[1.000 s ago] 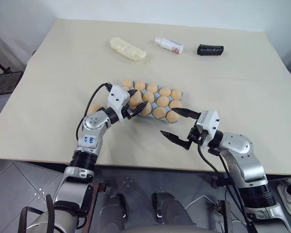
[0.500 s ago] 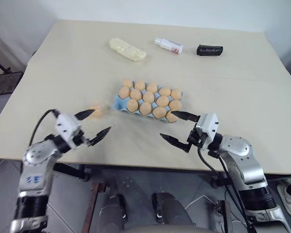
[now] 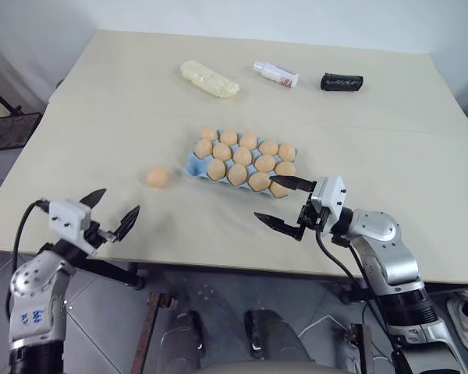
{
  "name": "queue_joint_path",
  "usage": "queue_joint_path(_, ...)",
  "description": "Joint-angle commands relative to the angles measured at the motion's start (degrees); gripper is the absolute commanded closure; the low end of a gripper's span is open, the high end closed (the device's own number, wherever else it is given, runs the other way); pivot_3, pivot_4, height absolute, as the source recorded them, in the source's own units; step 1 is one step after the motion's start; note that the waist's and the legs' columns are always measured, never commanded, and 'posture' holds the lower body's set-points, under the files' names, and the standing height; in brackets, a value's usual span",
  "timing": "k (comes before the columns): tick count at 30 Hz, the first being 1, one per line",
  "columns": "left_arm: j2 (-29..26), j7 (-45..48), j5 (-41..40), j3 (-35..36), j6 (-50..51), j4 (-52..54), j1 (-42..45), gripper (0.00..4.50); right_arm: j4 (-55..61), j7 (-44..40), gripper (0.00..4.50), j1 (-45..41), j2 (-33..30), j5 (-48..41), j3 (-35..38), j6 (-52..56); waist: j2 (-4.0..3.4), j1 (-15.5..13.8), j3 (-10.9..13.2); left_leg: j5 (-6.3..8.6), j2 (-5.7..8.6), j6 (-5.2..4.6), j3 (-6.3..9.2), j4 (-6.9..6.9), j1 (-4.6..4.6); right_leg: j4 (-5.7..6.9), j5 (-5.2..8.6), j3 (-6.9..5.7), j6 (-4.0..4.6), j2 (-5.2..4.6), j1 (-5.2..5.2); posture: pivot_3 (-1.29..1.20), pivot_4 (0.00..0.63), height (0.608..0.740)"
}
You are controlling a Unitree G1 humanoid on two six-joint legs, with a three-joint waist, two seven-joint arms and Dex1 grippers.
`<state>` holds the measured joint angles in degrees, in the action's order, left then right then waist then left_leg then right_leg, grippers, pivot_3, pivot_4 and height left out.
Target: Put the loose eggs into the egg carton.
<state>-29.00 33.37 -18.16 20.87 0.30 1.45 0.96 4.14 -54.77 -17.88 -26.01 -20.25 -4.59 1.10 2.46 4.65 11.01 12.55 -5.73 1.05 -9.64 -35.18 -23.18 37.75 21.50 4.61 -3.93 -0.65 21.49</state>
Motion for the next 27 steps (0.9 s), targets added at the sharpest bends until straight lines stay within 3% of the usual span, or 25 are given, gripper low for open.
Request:
queue_joint_path(1,0.59,-2.11,0.62,-1.43,0.76,-1.73,4.53,0.01,0.91,-0.26,0.0,-0.58,0.25,-0.28,0.36,-1.0,0.0,0.03,0.0,0.0,0.0,0.0,-0.01,0.0,0.0,0.0,0.0,0.0,0.0,0.01,0.0,0.0,0.15,0.74)
queue_joint_path(5,1.74,-2.15,3.82,-6.9,1.77,-12.03,15.12,0.01,1.62,0.49,0.0,-0.3,0.39,-0.02,0.53,-0.88,0.0,0.02,0.0,-0.35,-0.01,0.04,-0.06,-0.01,0.01,0.03,0.0,0.03,-0.01,0.11,0.03,0.0,0.15,0.74)
queue_joint_path(11,3.56,-1.02,5.09,-10.07,-0.26,-23.38,22.22,0.01,2.71,1.7,0.0,0.22,0.55,0.21,0.7,-0.72,0.0,0.28,0.0,-0.33,-0.08,0.09,-0.25,-0.02,0.02,0.02,0.0,0.07,-0.05,0.19,0.1,0.0,0.15,0.74)
queue_joint_path(14,4.32,-1.59,4.96,-9.79,-1.16,-27.21,24.66,0.62,3.31,2.29,0.0,0.71,0.43,0.21,0.78,-0.62,0.0,0.07,0.0,-0.36,-0.11,0.15,-0.2,-0.03,0.01,0.06,0.01,0.12,-0.06,0.21,0.14,0.0,0.15,0.74)
queue_joint_path(20,5.13,-0.44,4.12,-9.56,-4.03,-28.22,26.04,2.53,3.92,2.98,0.0,1.38,0.21,0.24,0.85,-0.53,0.0,0.1,0.0,-0.39,-0.06,0.12,-0.22,-0.11,0.02,0.14,-0.01,0.1,-0.1,0.16,0.11,0.0,0.15,0.74)
queue_joint_path(27,6.93,2.82,3.66,-12.49,-3.54,-23.53,29.02,2.69,4.32,3.5,0.0,1.93,0.04,0.22,0.89,-0.55,0.0,-0.1,0.0,-0.39,-0.06,0.12,-0.2,-0.1,0.0,0.13,-0.01,0.1,-0.1,0.17,0.11,0.0,0.15,0.74)
